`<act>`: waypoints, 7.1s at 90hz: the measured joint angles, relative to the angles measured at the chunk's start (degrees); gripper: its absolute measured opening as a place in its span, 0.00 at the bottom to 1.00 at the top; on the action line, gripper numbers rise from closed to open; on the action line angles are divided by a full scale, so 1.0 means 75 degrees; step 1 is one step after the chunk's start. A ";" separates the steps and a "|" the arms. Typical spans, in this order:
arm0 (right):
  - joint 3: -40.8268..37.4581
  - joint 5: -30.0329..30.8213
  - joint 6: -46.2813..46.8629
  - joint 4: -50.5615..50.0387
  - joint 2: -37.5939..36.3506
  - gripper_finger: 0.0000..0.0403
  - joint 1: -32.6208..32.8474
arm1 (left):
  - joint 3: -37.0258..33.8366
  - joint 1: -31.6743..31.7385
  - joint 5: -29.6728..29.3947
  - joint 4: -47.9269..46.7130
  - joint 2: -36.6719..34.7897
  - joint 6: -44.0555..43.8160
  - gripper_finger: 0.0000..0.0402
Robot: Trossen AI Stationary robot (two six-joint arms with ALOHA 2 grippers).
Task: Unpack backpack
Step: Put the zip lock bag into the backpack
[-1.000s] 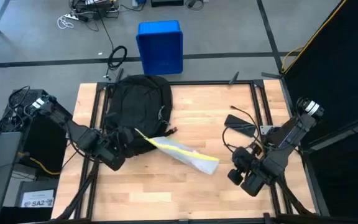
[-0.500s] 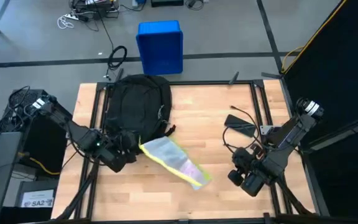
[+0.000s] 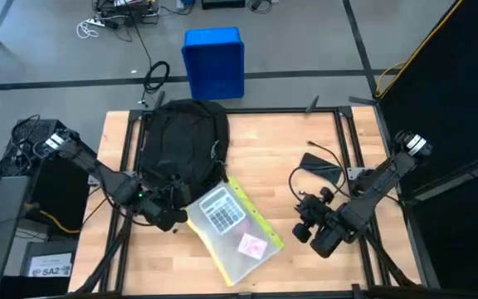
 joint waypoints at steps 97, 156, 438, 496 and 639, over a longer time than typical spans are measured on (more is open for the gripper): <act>-0.1602 -0.3524 -0.9780 0.8340 0.0003 0.01 -0.4387 | -0.2762 0.0837 0.0899 0.1524 -0.2897 -0.1219 0.20; -0.1602 -0.4414 -1.1162 0.8307 0.0003 0.07 -0.5555 | -0.2190 0.1084 0.1535 0.0049 -0.2865 -0.2108 0.48; -0.1596 -0.5599 -1.0091 0.9603 -0.0023 0.06 -0.3173 | 0.2776 0.2842 0.2850 0.1009 0.1233 0.1659 0.00; -0.0731 -0.4823 -1.0313 0.8328 -0.0151 0.07 -0.1785 | 0.1991 0.3445 0.4273 0.2516 0.1220 0.2084 0.00; -0.0777 -0.4783 -0.8693 0.7293 0.2361 0.29 -0.2515 | 0.0945 0.3923 0.5005 0.3577 0.1185 0.1862 0.00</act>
